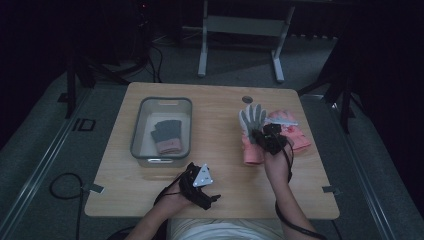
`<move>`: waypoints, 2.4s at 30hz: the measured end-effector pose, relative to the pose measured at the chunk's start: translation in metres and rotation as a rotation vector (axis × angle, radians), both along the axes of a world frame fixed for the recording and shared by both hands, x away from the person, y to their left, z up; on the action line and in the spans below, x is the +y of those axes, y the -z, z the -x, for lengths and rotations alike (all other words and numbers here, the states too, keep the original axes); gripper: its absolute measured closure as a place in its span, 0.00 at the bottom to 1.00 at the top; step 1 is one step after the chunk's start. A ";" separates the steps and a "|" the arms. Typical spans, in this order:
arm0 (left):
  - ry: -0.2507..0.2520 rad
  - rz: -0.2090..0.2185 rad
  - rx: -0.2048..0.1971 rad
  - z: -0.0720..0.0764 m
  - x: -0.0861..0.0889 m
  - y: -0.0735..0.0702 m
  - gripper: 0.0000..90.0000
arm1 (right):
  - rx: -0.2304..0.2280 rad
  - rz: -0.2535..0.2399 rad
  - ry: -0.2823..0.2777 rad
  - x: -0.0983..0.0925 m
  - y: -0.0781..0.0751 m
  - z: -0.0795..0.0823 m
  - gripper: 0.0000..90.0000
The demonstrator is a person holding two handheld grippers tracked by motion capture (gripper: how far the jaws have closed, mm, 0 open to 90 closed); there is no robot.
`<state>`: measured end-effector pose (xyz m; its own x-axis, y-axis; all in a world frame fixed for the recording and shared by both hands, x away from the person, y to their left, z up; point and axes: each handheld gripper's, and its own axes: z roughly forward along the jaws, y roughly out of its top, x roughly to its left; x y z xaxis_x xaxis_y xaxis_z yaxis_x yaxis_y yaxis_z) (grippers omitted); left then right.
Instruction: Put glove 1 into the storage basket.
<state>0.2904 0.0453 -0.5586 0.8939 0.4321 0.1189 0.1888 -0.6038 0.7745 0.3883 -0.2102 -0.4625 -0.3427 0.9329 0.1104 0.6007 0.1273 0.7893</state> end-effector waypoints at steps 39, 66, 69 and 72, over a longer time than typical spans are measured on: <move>0.032 -0.073 0.031 0.002 -0.005 0.008 0.02 | -0.076 0.007 -0.181 -0.041 -0.006 -0.013 0.72; 0.027 -0.043 0.012 0.002 -0.001 0.005 0.02 | -0.006 0.274 -0.136 -0.166 0.039 -0.106 0.61; 0.021 -0.051 0.011 0.003 -0.001 0.005 0.02 | 0.042 0.278 -0.151 -0.164 0.048 -0.113 0.60; 0.014 -0.042 0.001 0.003 0.000 0.004 0.02 | 0.078 0.291 -0.153 -0.163 0.056 -0.118 0.62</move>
<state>0.2870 0.0457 -0.5626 0.9000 0.4143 0.1358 0.1808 -0.6381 0.7485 0.5064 -0.3736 -0.5182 -0.4820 0.8677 -0.1216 0.6145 0.4337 0.6589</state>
